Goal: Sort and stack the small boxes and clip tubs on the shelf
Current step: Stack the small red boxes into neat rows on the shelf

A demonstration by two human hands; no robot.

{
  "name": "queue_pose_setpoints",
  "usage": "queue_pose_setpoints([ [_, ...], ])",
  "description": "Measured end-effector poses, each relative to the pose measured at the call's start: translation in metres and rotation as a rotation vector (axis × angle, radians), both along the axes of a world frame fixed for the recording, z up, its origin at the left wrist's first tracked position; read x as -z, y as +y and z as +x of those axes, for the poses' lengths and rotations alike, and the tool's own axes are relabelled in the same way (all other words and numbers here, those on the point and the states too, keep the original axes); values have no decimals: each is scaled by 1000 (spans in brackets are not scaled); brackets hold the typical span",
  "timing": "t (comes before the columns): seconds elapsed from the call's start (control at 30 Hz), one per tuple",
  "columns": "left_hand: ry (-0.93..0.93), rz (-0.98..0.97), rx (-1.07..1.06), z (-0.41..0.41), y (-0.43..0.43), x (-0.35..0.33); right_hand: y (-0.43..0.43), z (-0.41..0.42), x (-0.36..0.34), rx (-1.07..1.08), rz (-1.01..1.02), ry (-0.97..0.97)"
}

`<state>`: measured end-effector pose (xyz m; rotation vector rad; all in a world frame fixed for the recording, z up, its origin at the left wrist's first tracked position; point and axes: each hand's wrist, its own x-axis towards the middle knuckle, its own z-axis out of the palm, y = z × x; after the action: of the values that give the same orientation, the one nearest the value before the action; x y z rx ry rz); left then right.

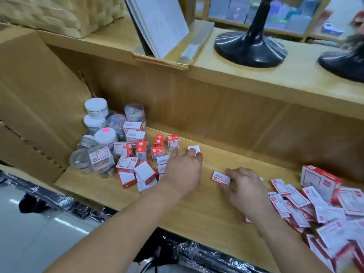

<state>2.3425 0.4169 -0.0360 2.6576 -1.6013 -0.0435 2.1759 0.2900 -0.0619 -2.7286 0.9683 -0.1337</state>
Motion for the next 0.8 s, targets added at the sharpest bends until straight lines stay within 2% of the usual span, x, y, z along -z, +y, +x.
queue_pose_setpoints([
  [0.07,-55,177,13,4,-21,10,-4,-1,1,-16,31,18],
  [0.13,-69,217,61,5,-31,19,-7,-3,3,-15,9,-4],
  [0.3,99,40,205,-17,-26,27,-6,-25,-17,152,-84,-215],
  [0.4,175,-88,260,-43,-23,44,-11,-59,-27,255,-179,-229],
  [0.5,449,-234,285,-75,-29,52,-18,-94,-21,375,-210,-211],
  [0.57,569,-241,245,-90,-35,50,-23,-114,-14,411,-179,-189],
  [0.7,464,-288,356,-120,-32,47,-14,-154,-13,350,-50,-333],
  [0.8,402,-172,422,-146,-31,39,1,-179,-10,360,-106,-394],
])
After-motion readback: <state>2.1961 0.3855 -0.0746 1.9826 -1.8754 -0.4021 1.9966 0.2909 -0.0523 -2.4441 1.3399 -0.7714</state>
